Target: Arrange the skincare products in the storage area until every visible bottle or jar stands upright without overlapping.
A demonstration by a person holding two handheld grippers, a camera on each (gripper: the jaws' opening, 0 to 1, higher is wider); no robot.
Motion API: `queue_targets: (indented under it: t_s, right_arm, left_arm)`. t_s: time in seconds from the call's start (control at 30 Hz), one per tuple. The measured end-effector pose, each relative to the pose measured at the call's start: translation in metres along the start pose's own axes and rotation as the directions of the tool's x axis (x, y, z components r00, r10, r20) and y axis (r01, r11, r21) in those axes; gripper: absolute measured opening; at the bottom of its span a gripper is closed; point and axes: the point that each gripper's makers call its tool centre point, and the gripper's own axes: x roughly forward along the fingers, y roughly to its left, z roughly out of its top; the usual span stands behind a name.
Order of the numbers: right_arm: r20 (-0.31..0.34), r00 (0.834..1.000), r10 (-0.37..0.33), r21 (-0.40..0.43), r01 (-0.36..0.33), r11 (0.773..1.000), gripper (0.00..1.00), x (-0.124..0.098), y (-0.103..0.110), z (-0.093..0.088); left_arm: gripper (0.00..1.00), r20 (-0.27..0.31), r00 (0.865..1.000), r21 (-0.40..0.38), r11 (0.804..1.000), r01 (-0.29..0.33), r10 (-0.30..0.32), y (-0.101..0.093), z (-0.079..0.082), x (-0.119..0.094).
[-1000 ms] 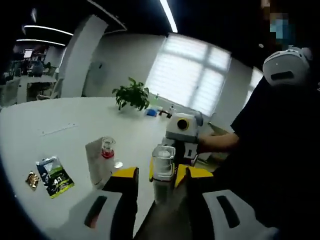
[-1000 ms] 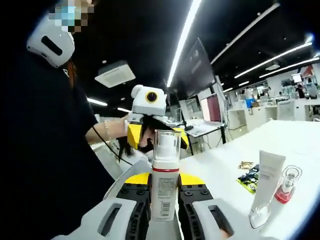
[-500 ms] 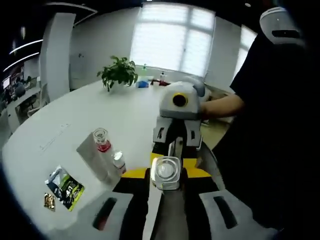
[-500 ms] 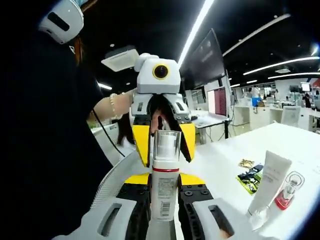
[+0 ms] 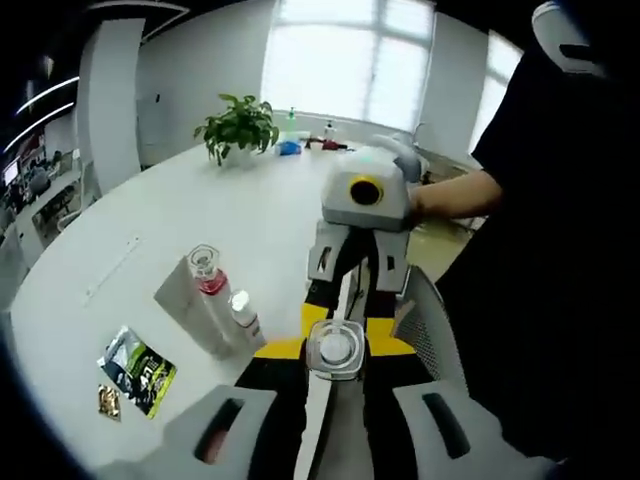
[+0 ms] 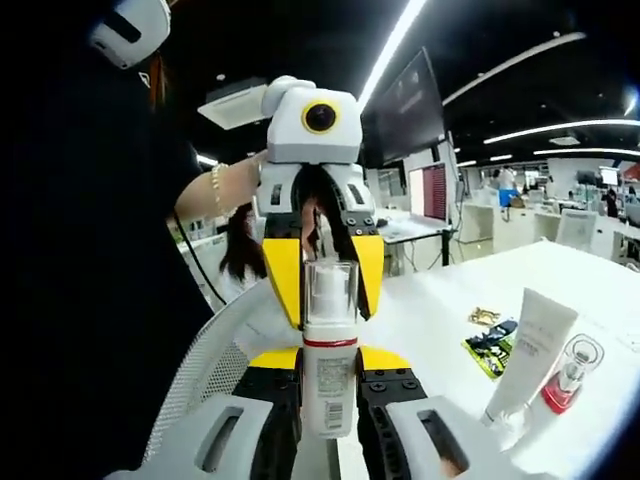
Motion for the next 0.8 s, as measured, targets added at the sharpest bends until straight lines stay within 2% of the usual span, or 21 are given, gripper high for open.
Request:
queue_targets:
  t_s: [0.2,0.47,0.57,0.8]
  right_arm:
    - [-0.038,0.999,-0.026,0.009,0.027,1.0,0.13,0.005,-0.004,-0.008]
    - [-0.046,0.996,-0.075,0.054,0.077,0.996,0.14,0.003,-0.012,-0.013]
    - [-0.073,0.989,-0.128,0.062,0.133,0.989,0.17,0.0,-0.02,-0.024]
    - [-0.098,0.984,-0.152,0.083,0.16,0.984,0.26,-0.007,-0.02,-0.035]
  left_arm:
    - [0.22,-0.069,0.997,0.09,0.996,-0.022,0.028,0.002,-0.006,0.007]
    - [0.22,-0.078,0.996,0.106,0.994,-0.027,0.035,0.011,-0.007,0.011]
    - [0.22,-0.094,0.995,0.11,0.994,-0.026,0.037,0.017,-0.011,0.015]
    - [0.22,-0.13,0.991,0.14,0.99,-0.015,0.034,0.029,-0.022,0.027]
